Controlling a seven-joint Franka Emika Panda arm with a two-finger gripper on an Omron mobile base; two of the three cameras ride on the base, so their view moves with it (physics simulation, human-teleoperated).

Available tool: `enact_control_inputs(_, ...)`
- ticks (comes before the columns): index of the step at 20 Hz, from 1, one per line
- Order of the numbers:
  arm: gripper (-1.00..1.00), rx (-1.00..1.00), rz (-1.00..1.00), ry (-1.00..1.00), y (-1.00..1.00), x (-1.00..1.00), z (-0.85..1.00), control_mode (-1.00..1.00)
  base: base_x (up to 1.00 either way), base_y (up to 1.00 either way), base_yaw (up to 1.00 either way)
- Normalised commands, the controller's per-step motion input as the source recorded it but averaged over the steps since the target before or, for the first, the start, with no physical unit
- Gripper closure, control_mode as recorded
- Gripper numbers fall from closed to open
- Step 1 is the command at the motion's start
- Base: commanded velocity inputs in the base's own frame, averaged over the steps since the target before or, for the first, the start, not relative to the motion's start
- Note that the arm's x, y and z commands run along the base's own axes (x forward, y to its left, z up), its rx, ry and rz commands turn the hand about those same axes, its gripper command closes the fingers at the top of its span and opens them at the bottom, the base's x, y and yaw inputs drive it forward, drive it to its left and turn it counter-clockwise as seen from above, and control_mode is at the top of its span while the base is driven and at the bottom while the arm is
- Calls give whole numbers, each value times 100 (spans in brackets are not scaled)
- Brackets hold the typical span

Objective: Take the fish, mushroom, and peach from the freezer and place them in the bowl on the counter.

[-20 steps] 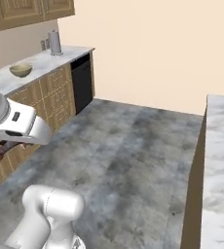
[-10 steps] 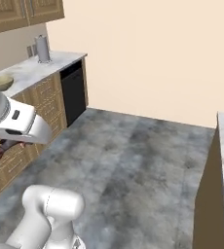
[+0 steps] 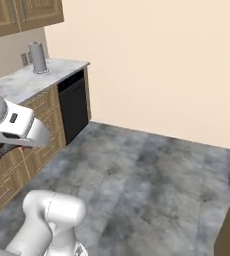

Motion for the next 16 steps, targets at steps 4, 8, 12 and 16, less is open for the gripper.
enact_control_inputs(4,100,0,0,0,0,0,0,100,100,-13,29)
enact_control_inputs(8,100,0,0,0,0,0,0,100,100,-31,41)
enact_control_inputs(12,100,0,0,0,0,0,0,100,100,-28,46)
enact_control_inputs(16,100,0,0,0,0,0,0,100,100,-20,53)
